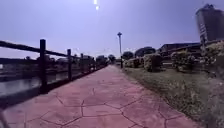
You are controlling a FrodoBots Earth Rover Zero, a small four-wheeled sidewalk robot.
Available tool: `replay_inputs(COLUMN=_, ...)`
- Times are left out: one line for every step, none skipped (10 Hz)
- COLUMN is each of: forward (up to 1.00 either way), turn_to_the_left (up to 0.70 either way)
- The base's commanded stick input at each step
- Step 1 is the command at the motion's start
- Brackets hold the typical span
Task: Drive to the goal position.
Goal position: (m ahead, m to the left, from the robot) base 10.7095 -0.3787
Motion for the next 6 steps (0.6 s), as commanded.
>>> replay_inputs(forward=1.00, turn_to_the_left=0.01)
replay_inputs(forward=1.00, turn_to_the_left=0.01)
replay_inputs(forward=1.00, turn_to_the_left=0.01)
replay_inputs(forward=1.00, turn_to_the_left=0.01)
replay_inputs(forward=1.00, turn_to_the_left=0.01)
replay_inputs(forward=1.00, turn_to_the_left=0.01)
